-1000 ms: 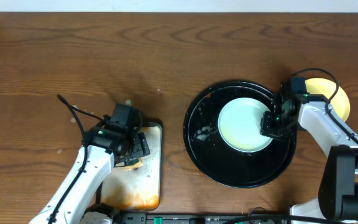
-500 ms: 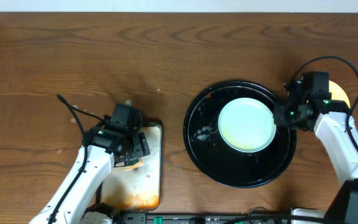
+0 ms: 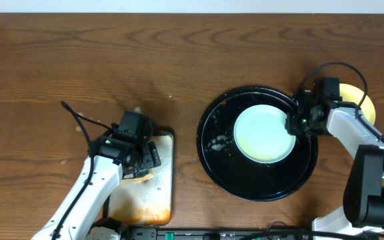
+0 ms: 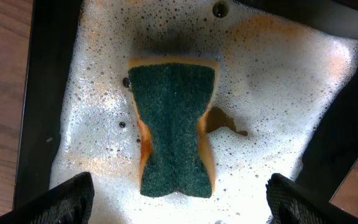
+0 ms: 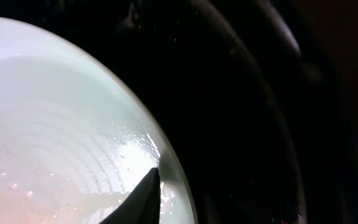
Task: Clean dirty plates on tray and stack at the side
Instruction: 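Lift the light-green plate with the right gripper and carry it right, then lower the light-green plate onto the yellow plate right of the tray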
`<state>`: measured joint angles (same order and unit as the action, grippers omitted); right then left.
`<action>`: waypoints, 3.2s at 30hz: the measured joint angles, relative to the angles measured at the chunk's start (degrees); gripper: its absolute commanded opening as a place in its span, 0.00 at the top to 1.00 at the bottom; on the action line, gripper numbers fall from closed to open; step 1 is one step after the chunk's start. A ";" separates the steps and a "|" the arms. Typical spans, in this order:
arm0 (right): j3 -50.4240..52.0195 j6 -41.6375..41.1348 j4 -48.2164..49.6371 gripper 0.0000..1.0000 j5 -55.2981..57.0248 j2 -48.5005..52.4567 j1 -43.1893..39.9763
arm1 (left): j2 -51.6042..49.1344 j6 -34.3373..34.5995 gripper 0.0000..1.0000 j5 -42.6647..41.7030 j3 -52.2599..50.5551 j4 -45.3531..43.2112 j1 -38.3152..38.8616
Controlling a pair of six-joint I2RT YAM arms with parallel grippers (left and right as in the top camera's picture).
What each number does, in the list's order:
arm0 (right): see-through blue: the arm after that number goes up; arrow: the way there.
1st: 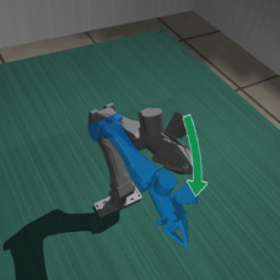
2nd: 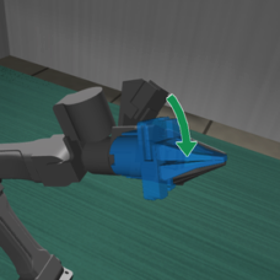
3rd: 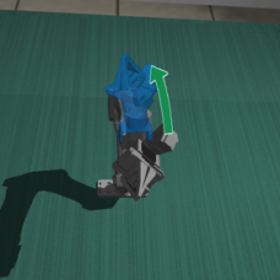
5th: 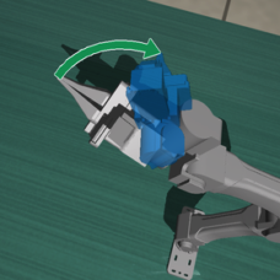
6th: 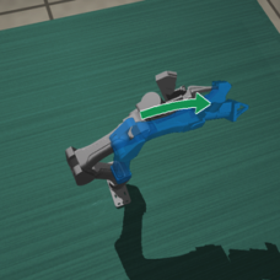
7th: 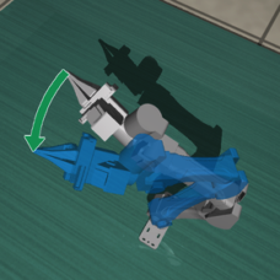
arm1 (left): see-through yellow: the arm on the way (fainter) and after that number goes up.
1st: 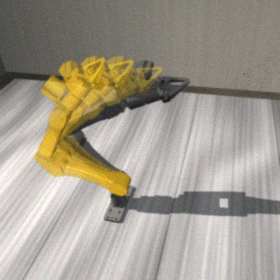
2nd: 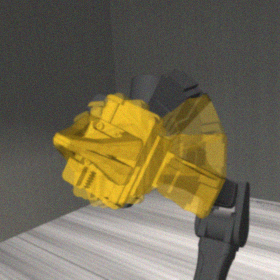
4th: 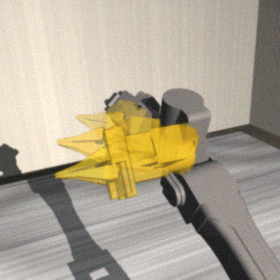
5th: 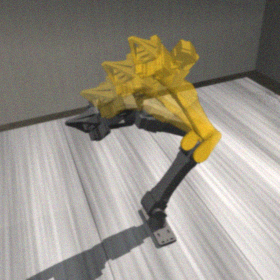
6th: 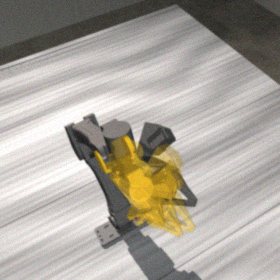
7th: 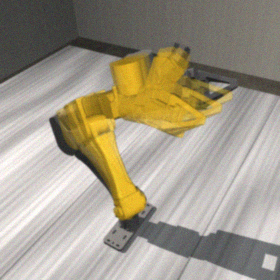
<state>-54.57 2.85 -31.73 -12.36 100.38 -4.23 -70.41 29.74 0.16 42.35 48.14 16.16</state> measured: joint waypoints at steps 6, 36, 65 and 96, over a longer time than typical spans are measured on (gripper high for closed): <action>-0.83 2.01 0.63 0.99 -1.14 1.55 -0.07 | 0.00 0.00 0.11 0.00 0.00 0.00 0.00; -0.61 -2.38 -4.44 0.99 37.13 -31.32 22.18 | 0.02 0.00 0.10 0.00 0.00 0.00 0.00; -0.61 1.25 -4.42 0.99 81.94 -31.32 49.33 | 0.00 0.00 0.10 0.00 0.00 0.00 0.00; -0.61 3.63 -4.42 0.99 83.67 -28.33 50.66 | 0.00 0.00 0.10 0.00 0.00 0.00 0.00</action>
<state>-55.18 6.48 -36.14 71.31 72.05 46.44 -70.41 29.74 0.16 42.35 48.14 16.16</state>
